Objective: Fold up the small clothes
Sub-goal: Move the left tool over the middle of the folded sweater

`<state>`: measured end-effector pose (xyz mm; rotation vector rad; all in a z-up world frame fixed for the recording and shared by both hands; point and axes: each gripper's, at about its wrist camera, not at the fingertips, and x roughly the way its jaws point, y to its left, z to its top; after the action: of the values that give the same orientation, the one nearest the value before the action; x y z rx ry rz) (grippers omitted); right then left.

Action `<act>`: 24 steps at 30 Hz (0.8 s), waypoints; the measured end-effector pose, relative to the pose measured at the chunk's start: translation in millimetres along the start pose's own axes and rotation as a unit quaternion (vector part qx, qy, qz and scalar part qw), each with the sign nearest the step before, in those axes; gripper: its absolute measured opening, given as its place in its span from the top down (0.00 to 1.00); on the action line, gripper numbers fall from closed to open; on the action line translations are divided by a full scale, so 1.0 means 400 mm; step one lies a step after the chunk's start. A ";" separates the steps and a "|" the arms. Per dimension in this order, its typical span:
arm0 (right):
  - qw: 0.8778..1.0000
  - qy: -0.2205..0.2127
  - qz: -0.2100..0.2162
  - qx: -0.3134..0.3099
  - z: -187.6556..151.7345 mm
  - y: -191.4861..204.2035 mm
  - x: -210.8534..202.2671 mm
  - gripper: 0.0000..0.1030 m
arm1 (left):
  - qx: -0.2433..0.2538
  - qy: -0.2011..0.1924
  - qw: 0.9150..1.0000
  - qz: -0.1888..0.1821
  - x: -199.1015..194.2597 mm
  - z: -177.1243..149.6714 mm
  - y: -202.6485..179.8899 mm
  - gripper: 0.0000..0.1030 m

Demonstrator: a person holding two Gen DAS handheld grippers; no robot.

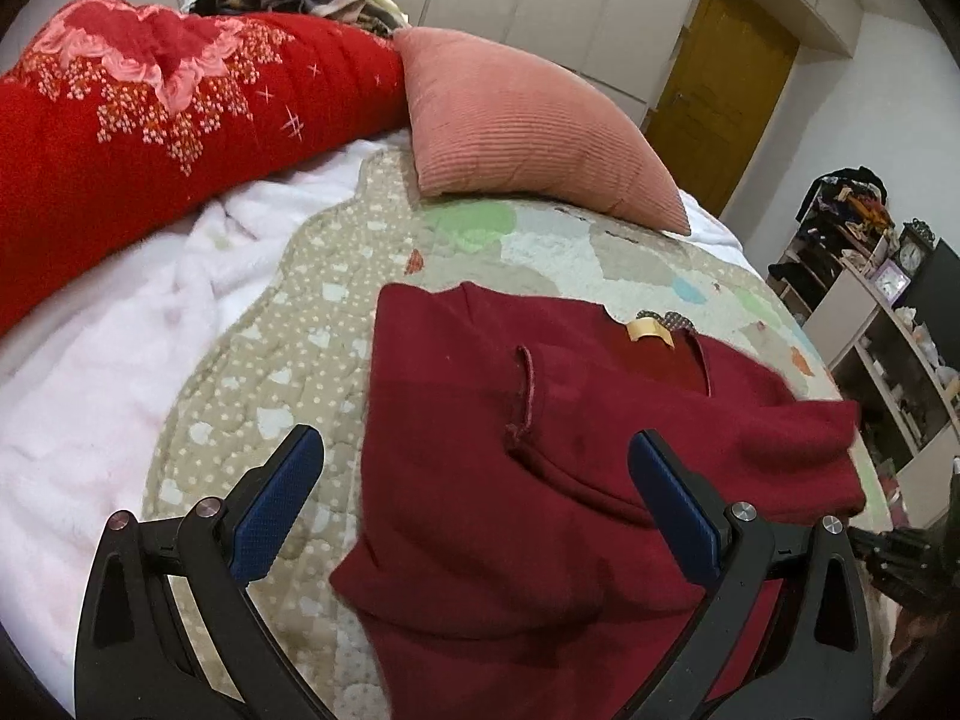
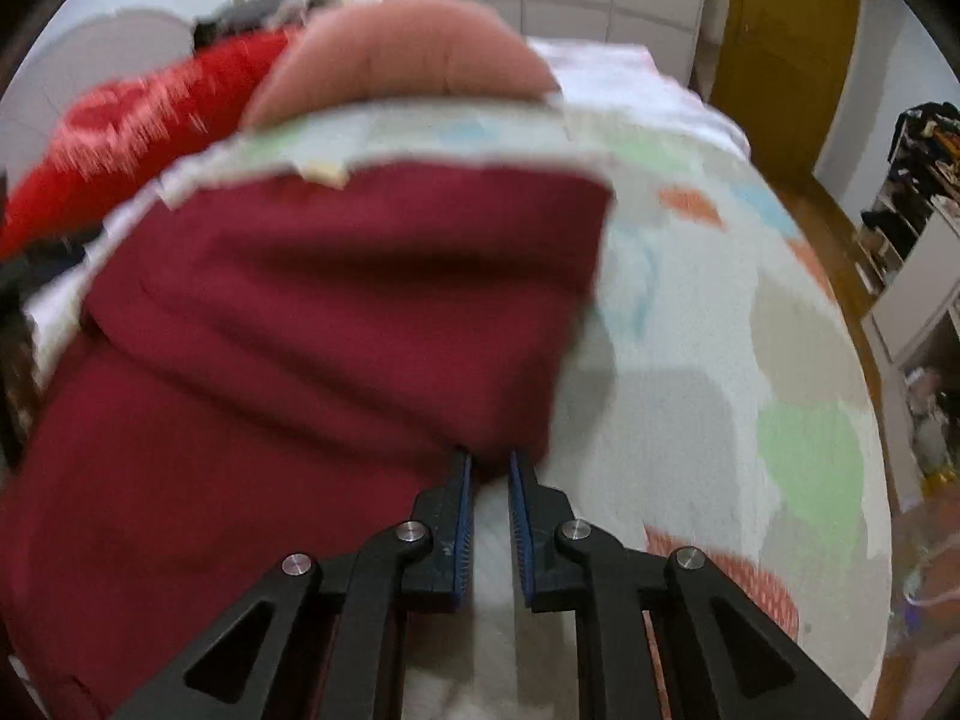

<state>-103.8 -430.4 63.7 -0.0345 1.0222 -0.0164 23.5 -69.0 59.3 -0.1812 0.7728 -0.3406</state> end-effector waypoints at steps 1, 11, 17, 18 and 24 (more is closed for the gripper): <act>1.000 0.005 0.006 0.005 -0.001 -0.008 -0.002 0.90 | 0.004 -0.005 1.000 -0.001 -0.008 0.001 -0.005 0.01; 0.987 -0.092 0.067 0.112 0.113 -0.073 -0.090 0.45 | -0.015 0.014 1.000 -0.010 0.008 0.058 -0.018 0.01; 0.985 -0.077 0.096 0.120 0.103 -0.043 -0.027 0.45 | -0.031 0.070 0.997 -0.012 0.103 0.056 -0.039 0.02; 0.985 -0.078 0.093 0.119 0.101 -0.047 -0.027 0.45 | -0.030 0.073 0.997 -0.011 0.113 0.055 -0.048 0.08; 0.979 -0.096 0.102 0.151 0.096 -0.101 -0.035 0.45 | 0.038 0.077 0.996 0.039 0.134 0.052 -0.106 0.68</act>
<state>-78.1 -469.5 97.2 0.3409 0.8173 0.0177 64.0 -127.0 51.2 -0.0536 0.9156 -0.3115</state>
